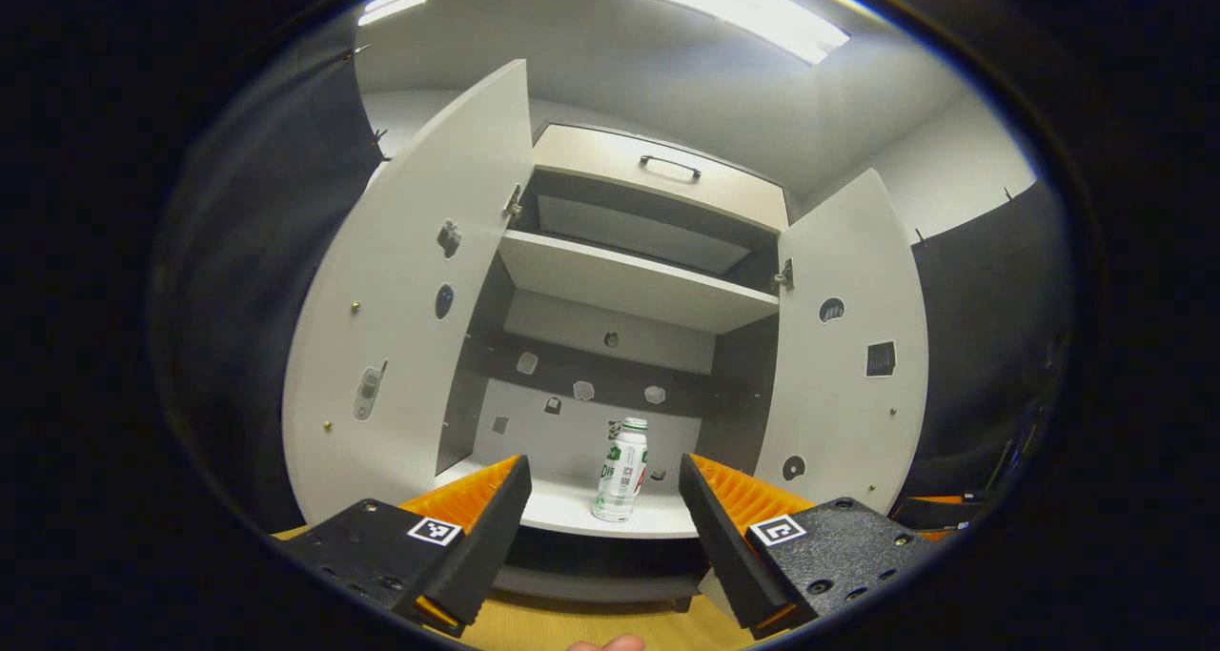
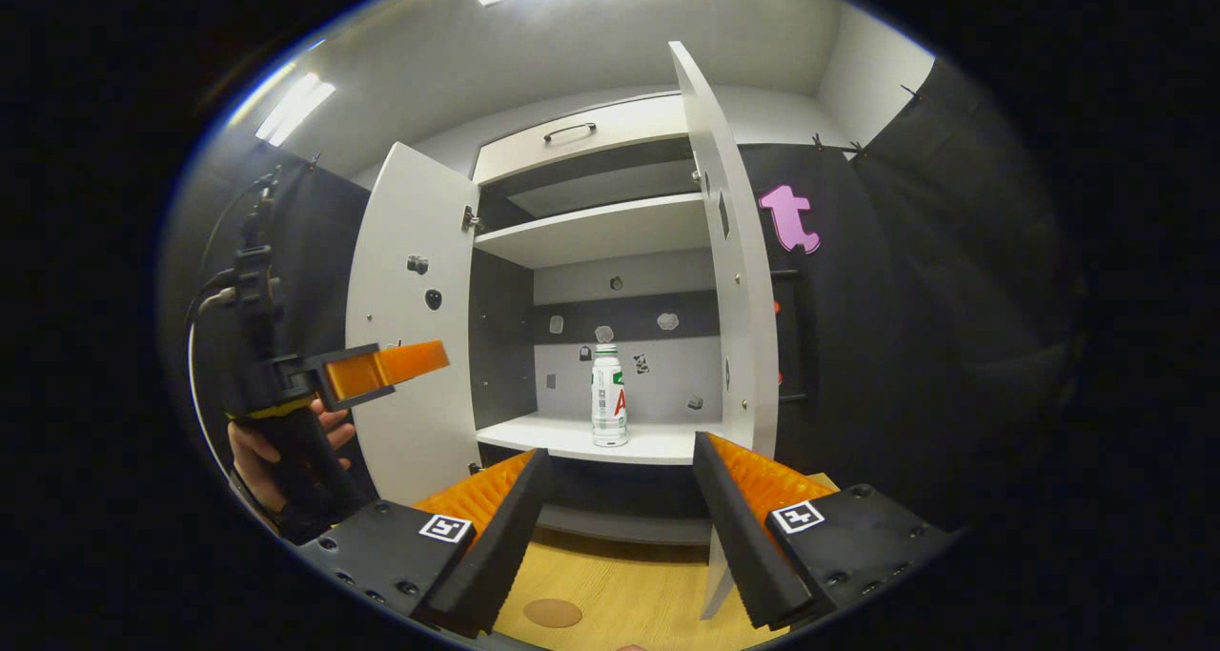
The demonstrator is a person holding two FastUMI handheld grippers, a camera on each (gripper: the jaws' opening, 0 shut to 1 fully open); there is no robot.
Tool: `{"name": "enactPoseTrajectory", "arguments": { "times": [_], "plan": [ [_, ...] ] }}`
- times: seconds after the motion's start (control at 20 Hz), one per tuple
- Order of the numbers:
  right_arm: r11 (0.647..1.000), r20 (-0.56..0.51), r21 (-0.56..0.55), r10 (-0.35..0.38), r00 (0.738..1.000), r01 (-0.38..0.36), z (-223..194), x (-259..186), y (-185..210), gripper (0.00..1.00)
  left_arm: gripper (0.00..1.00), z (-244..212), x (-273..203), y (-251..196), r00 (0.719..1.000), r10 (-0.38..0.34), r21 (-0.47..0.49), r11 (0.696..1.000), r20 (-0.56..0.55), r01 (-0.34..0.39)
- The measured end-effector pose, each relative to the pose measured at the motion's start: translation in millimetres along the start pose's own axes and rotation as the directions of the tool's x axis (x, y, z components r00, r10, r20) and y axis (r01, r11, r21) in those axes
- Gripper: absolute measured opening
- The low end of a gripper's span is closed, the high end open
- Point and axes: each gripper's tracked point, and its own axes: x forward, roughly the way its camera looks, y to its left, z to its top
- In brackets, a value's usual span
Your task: Grasp the bottle in the cabinet with the left hand and place it on the coaster, then close the right door with the right hand and the left door with the left hand.
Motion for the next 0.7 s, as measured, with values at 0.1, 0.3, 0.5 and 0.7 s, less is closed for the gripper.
{"name": "enactPoseTrajectory", "arguments": {
  "times": [0.1, 0.3, 0.5, 0.7],
  "plan": [
    [1.0, -0.014, 0.003, 0.031, 0.999, -0.031, 0, -11, -11, 0.98, 0.95, -10, 29, -18, 1.0, -0.021, -0.001, 1.0, -0.018, 0.021],
    [0.998, -0.021, -0.035, -0.045, 0.999, 0.044, 2, -27, -47, 0.98, 0.95, -46, 98, -38, 0.994, -0.086, 0.0, 0.996, -0.06, 0.086],
    [0.98, -0.009, -0.041, -0.197, 0.98, 0.196, 5, -35, -72, 0.98, 0.95, -87, 164, -45, 0.983, -0.143, -0.003, 0.99, -0.119, 0.144],
    [0.943, -0.011, -0.018, -0.333, 0.943, 0.333, 0, -38, -87, 0.98, 0.95, -126, 220, -28, 0.979, -0.117, 0.03, 0.992, -0.165, 0.123]
  ]
}}
